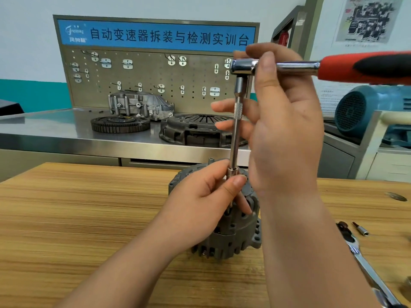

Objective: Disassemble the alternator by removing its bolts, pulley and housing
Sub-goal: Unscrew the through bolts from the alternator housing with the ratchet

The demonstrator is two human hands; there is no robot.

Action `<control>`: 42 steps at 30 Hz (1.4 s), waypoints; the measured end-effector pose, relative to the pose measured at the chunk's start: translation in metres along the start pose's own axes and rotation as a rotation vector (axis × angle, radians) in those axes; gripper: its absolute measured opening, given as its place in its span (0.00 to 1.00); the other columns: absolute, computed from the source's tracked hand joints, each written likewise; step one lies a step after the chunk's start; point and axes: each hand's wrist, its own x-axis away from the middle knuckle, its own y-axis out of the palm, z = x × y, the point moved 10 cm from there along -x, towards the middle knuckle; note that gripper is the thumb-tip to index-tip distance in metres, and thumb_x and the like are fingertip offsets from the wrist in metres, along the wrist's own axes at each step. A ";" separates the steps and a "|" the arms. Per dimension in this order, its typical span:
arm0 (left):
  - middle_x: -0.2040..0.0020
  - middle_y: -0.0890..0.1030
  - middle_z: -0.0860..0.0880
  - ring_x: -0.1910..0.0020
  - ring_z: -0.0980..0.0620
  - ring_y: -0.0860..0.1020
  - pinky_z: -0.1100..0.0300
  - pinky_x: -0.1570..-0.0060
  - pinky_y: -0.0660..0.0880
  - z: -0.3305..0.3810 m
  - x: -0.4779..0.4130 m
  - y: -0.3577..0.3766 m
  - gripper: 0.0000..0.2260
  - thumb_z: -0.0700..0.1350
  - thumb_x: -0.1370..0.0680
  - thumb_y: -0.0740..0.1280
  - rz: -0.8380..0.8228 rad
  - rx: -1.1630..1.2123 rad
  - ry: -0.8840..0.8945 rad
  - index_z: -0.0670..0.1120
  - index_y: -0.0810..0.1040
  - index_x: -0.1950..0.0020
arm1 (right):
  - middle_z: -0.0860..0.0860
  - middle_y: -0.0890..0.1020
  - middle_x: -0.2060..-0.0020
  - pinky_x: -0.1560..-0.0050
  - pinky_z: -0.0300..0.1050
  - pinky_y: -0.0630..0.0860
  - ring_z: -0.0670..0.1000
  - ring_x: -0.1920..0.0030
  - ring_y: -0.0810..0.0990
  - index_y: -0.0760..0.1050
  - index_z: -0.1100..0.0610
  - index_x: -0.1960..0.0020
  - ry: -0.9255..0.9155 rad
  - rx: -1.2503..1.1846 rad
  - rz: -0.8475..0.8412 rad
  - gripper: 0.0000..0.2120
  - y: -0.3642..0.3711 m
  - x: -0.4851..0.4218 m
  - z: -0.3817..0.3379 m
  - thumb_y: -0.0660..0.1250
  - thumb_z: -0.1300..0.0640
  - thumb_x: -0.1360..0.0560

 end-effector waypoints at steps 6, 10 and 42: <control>0.60 0.84 0.55 0.55 0.37 0.78 0.37 0.51 0.75 -0.001 0.001 0.000 0.15 0.58 0.25 0.60 0.017 0.076 0.020 0.49 0.79 0.50 | 0.49 0.82 0.46 0.69 0.39 0.75 0.51 0.66 0.82 0.73 0.52 0.48 0.300 -0.460 -0.120 0.17 0.012 -0.002 0.022 0.48 0.47 0.17; 0.61 0.84 0.54 0.56 0.41 0.79 0.39 0.50 0.75 0.001 0.001 0.000 0.13 0.55 0.23 0.59 0.012 0.069 0.041 0.50 0.78 0.50 | 0.48 0.82 0.49 0.68 0.40 0.74 0.50 0.66 0.82 0.73 0.52 0.48 0.329 -0.528 -0.153 0.16 0.014 -0.001 0.024 0.49 0.48 0.16; 0.56 0.85 0.56 0.53 0.46 0.81 0.41 0.49 0.77 -0.006 0.000 0.002 0.11 0.52 0.19 0.58 -0.013 -0.005 -0.016 0.53 0.79 0.47 | 0.53 0.80 0.45 0.68 0.41 0.77 0.51 0.65 0.82 0.74 0.55 0.42 -0.144 0.083 -0.010 0.08 0.008 0.004 -0.015 0.58 0.59 0.19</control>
